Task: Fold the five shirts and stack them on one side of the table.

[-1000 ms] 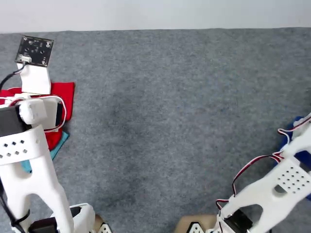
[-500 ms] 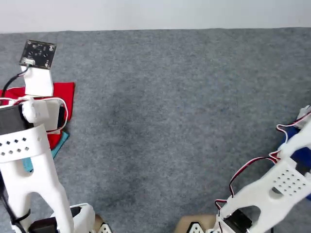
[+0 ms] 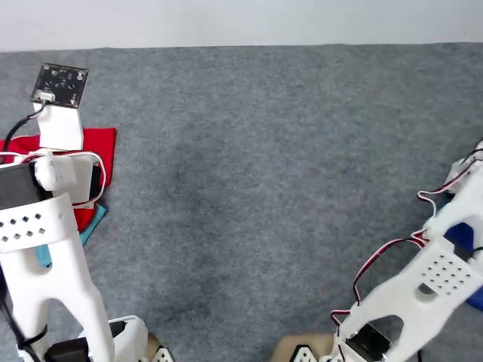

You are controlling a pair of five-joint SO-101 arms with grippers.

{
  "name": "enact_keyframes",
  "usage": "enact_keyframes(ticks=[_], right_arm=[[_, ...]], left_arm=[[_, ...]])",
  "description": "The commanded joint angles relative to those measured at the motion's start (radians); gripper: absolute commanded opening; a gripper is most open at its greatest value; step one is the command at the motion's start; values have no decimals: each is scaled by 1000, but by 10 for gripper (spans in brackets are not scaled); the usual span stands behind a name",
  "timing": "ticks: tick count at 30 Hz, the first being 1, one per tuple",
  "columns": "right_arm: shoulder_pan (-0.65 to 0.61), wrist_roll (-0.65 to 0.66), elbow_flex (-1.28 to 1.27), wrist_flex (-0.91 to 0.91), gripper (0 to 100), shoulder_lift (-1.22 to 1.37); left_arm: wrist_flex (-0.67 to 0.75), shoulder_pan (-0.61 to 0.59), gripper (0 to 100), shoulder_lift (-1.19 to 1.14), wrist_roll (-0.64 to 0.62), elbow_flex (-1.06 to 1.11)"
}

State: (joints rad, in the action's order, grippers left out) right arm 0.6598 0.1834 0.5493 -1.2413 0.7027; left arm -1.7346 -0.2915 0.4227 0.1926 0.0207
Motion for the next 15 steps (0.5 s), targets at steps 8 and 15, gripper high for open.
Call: enact_keyframes(ticks=[8,15], right_arm=[[47,-11,60,21,158,-24],[59,-11,60,33,155,-15]], left_arm=[[-20,3,7,29,6,-4],[-20,3,7,29,6,-4]])
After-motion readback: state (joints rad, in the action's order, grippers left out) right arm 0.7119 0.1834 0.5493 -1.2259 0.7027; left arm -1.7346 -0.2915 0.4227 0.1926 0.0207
